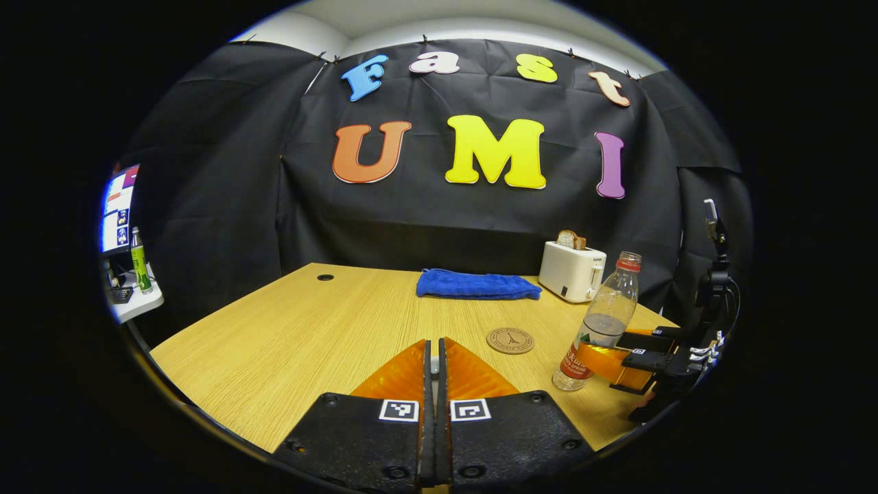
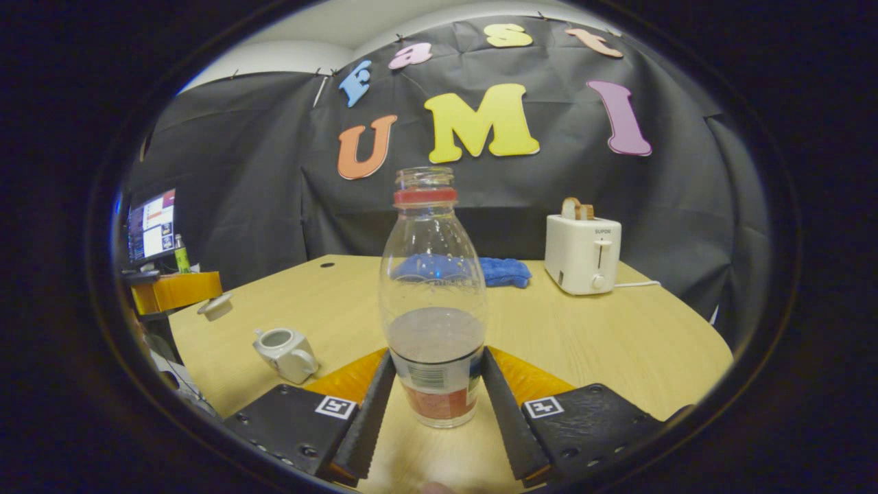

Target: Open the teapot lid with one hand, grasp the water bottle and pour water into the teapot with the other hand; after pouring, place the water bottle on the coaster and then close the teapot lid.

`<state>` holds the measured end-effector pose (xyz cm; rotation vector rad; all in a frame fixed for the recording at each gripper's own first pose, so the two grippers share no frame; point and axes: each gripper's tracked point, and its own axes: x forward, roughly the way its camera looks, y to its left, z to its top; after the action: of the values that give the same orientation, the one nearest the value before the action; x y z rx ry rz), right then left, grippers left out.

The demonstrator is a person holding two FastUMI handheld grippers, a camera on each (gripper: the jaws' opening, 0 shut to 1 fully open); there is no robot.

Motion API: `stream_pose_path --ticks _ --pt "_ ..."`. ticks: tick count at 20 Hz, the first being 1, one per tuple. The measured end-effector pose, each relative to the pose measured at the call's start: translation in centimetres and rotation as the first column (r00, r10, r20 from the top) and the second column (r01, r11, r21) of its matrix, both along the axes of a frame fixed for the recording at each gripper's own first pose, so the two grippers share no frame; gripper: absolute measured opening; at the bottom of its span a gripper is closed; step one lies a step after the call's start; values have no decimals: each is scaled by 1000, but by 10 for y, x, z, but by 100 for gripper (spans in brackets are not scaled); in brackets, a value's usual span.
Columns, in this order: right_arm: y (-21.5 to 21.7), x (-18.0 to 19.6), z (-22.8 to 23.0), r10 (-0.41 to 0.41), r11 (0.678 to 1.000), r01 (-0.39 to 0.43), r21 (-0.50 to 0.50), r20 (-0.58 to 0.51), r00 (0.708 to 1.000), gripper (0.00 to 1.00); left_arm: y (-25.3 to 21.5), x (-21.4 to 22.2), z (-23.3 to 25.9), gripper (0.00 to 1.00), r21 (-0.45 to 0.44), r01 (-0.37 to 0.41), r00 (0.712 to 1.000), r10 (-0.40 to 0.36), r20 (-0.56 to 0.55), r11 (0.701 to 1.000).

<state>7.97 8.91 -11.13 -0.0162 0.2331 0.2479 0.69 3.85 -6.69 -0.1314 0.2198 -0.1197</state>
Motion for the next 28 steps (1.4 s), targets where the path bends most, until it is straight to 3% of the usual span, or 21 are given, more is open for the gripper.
stream_pose_path --ticks 3,6,11,14,20,25,28 --pt "6 5 13 12 987 -3 -161 53 999 71 5 0 4 3 -4 -5 1000 5 10 1000" --pt "11 13 26 34 934 11 -356 120 992 70 14 0 5 3 2 -17 1000 17 19 1000" --pt "26 25 34 112 775 44 -630 206 972 70 27 -1 13 3 -1 -27 999 27 34 1000" --pt "27 28 26 141 681 63 -729 215 966 71 36 -1 17 3 9 -43 998 43 51 999" --pt "32 28 21 215 458 142 -878 265 940 71 46 -1 19 3 21 -41 998 40 58 999" --pt "45 32 16 281 329 173 -928 272 920 72 48 -3 29 3 25 -26 996 23 91 999" --pt "51 32 12 314 273 187 -944 271 910 71 53 -4 29 3 21 -27 995 25 92 999"
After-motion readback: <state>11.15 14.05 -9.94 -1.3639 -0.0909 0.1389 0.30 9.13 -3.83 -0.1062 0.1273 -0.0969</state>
